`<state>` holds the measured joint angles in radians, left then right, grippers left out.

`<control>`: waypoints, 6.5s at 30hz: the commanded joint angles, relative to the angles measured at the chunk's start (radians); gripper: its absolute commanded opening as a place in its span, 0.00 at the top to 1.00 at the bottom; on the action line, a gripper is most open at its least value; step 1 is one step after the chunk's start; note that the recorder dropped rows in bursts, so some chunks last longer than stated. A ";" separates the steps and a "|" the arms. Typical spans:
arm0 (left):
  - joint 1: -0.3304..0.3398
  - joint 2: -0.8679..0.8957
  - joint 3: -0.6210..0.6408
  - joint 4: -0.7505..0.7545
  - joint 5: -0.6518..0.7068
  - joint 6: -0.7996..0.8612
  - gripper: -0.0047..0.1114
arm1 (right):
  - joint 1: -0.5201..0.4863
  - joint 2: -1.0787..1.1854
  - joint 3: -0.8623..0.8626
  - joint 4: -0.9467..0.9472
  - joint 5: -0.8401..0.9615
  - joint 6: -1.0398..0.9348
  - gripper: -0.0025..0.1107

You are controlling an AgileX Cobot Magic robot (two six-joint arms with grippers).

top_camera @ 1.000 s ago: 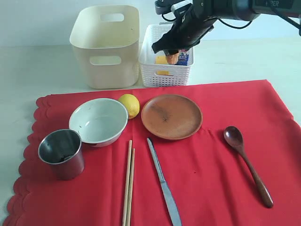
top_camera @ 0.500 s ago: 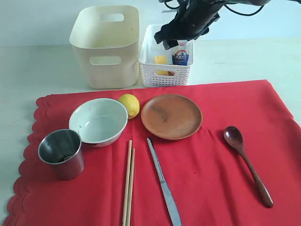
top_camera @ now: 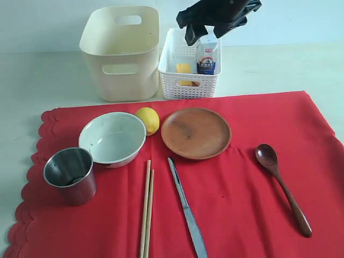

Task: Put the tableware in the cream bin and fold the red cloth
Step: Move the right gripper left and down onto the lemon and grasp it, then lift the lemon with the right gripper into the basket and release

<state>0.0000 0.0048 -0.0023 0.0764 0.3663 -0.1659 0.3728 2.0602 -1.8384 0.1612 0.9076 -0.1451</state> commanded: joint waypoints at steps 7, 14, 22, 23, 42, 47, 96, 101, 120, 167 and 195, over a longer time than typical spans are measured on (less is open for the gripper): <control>0.001 -0.005 0.002 0.003 -0.010 0.002 0.96 | -0.001 -0.061 0.109 0.183 0.026 -0.103 0.39; 0.001 -0.005 0.002 0.003 -0.010 0.002 0.96 | 0.065 -0.072 0.171 0.203 0.030 -0.136 0.39; 0.001 -0.005 0.002 0.003 -0.010 0.002 0.96 | 0.183 -0.072 0.178 0.203 0.028 -0.136 0.39; 0.001 -0.005 0.002 0.003 -0.010 0.002 0.96 | 0.194 -0.070 0.178 0.203 0.028 -0.136 0.39; 0.001 -0.005 0.002 0.003 -0.010 0.002 0.96 | 0.221 0.079 0.178 0.194 -0.155 -0.033 0.39; 0.001 -0.005 0.002 0.003 -0.010 0.002 0.96 | 0.218 0.116 0.177 0.194 -0.204 0.006 0.39; 0.001 -0.005 0.002 0.003 -0.010 0.002 0.96 | 0.189 0.200 0.177 0.351 -0.184 -0.076 0.98; 0.001 -0.005 0.002 0.003 -0.010 0.002 0.96 | 0.189 0.148 0.177 0.346 -0.184 -0.103 0.98; 0.001 -0.005 0.002 0.003 -0.010 0.002 0.96 | 0.184 -0.057 0.177 0.222 -0.172 -0.097 0.98; 0.001 -0.005 0.002 0.003 -0.010 0.002 0.96 | -0.013 0.143 0.177 0.141 -0.509 -0.275 0.83; 0.001 -0.005 0.002 0.003 -0.010 0.002 0.96 | -0.013 -0.076 0.177 0.116 -0.155 -0.185 0.38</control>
<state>0.0000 0.0048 -0.0023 0.0764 0.3663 -0.1659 0.3636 2.0209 -1.6647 0.2851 0.6964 -0.3553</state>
